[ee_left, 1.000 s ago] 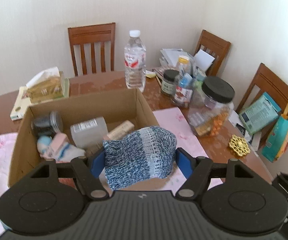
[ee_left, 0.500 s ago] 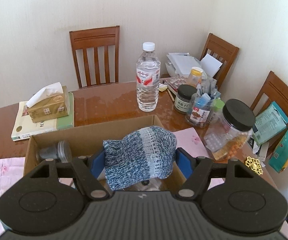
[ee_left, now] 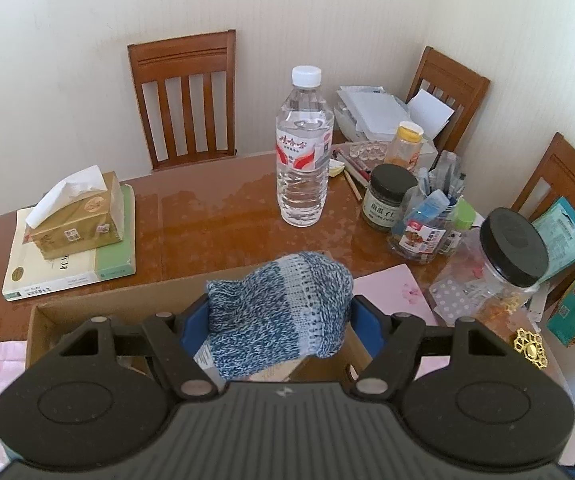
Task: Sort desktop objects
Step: 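Lift the blue-grey sock over the box and open left tool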
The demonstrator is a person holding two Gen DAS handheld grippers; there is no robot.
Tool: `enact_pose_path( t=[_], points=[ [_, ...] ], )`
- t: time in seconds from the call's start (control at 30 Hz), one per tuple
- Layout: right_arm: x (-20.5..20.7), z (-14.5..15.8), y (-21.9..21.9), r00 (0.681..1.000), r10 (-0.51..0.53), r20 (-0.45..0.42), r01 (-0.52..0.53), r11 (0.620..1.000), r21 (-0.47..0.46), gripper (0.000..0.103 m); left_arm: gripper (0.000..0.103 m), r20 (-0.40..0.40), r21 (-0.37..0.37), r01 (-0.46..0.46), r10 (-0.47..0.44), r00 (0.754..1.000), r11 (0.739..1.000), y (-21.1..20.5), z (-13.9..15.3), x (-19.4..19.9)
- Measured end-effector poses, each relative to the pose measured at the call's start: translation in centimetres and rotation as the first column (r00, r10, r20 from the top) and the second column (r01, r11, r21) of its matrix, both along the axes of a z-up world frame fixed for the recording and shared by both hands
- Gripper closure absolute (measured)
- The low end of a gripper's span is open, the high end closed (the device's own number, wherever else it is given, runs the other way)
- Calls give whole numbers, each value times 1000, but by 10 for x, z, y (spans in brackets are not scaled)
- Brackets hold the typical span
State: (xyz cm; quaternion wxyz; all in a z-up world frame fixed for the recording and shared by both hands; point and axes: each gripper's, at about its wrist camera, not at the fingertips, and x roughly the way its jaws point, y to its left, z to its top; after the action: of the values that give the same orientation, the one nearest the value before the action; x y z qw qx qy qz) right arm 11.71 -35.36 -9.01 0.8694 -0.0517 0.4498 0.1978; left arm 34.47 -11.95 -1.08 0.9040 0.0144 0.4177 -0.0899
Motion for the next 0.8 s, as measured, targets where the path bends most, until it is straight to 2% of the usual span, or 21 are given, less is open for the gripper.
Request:
enact_pose_path(
  t=[0.2, 0.3, 0.37, 0.8],
  points=[
    [2, 0, -4, 1000, -19, -2, 19, 1000, -6, 0, 30, -16, 8, -13, 13, 1000, 1000, -1, -9, 19],
    [4, -1, -5, 999, -33, -4, 33, 999, -5, 0, 22, -21, 13, -14, 15, 1000, 1000, -2, -12, 25],
    [4, -1, -5, 999, -36, -7, 36, 999, -2, 0, 13, -17, 15, -20, 20, 1000, 1000, -1, -13, 28],
    [4, 0, -5, 999, -41, -5, 41, 999, 0, 0, 13, -30, 60, -7, 9, 1000, 998, -1, -11, 26]
  ],
)
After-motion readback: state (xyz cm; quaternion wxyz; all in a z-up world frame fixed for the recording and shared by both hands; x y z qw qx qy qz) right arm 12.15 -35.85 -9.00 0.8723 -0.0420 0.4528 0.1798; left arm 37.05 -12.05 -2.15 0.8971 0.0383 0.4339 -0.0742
